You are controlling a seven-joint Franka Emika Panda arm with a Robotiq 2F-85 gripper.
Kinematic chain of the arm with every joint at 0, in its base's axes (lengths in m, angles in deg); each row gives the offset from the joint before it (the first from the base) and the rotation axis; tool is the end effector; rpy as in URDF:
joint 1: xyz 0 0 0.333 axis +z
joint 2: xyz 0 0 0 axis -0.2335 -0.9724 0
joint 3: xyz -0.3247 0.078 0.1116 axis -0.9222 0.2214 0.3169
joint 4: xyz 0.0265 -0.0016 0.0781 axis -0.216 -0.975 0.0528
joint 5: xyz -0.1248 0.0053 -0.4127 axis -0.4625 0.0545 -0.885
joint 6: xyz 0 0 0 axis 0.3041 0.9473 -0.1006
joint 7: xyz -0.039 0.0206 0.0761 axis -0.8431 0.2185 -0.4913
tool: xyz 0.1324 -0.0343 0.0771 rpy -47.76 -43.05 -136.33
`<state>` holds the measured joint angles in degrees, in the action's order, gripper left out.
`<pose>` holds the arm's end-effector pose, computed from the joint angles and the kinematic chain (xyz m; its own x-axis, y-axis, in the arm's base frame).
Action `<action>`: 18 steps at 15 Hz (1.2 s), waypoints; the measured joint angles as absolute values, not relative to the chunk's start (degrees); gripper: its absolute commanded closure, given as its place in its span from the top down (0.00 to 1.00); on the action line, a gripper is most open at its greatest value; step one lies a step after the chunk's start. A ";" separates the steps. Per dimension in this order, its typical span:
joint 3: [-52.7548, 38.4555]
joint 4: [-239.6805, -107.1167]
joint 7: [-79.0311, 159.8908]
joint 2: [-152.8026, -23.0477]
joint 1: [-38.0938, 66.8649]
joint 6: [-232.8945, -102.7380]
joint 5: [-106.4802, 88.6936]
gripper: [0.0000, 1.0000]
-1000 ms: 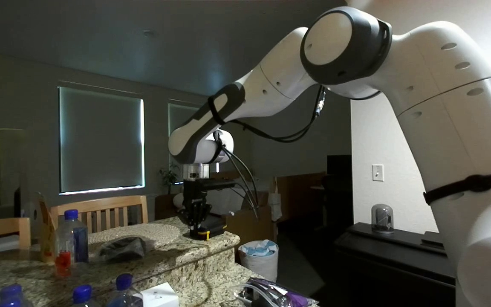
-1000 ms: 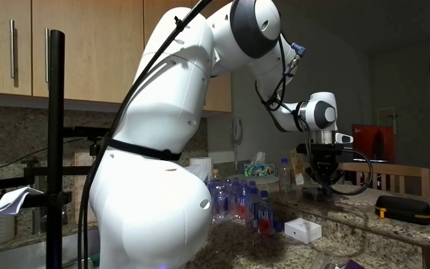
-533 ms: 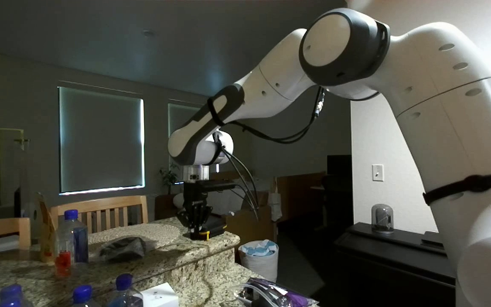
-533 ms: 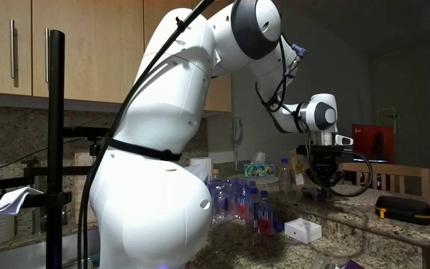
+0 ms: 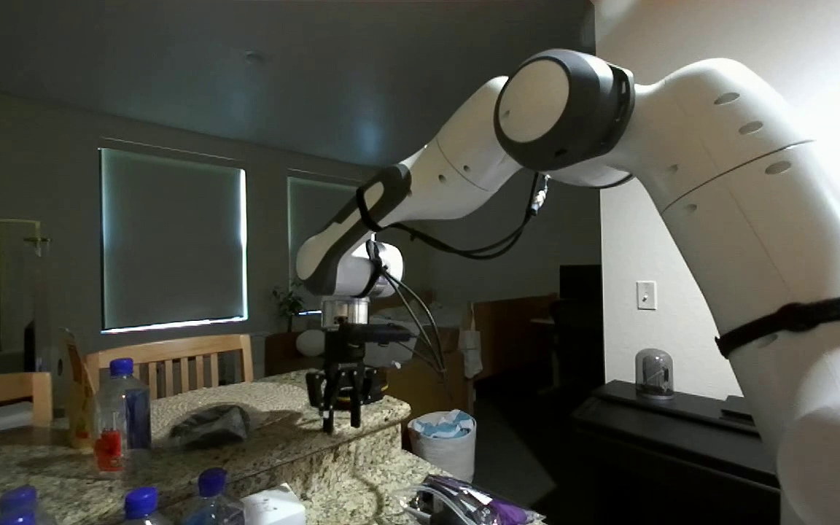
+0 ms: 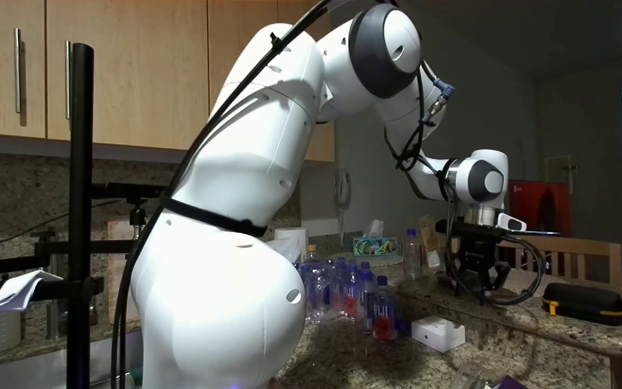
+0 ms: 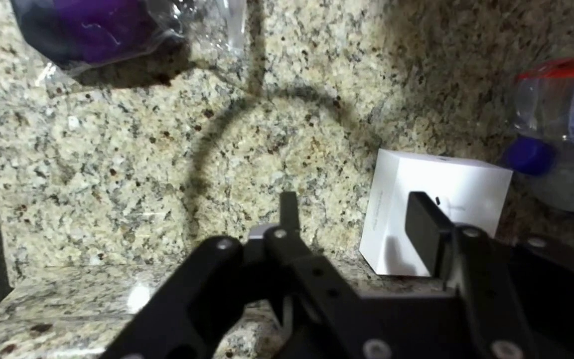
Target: Push the white box to the left, then pick the plastic bag and put it on the bottom counter
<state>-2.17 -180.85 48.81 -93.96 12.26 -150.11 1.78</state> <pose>0.6853 0.0101 0.3061 0.9958 0.0000 -0.0913 -0.0116 -0.9919 -0.1266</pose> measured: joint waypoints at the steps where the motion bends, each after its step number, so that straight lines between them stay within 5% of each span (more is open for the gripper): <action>1: -2.14 -180.79 48.33 -94.91 12.19 -152.12 3.84 0.95; 9: 1.28 -174.31 40.38 -101.81 16.92 -172.09 10.31 1.00; 18: -9.50 -153.91 11.61 -111.61 28.78 -162.79 -7.83 1.00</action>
<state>-9.50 -153.91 11.61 -111.61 28.78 -162.79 -7.83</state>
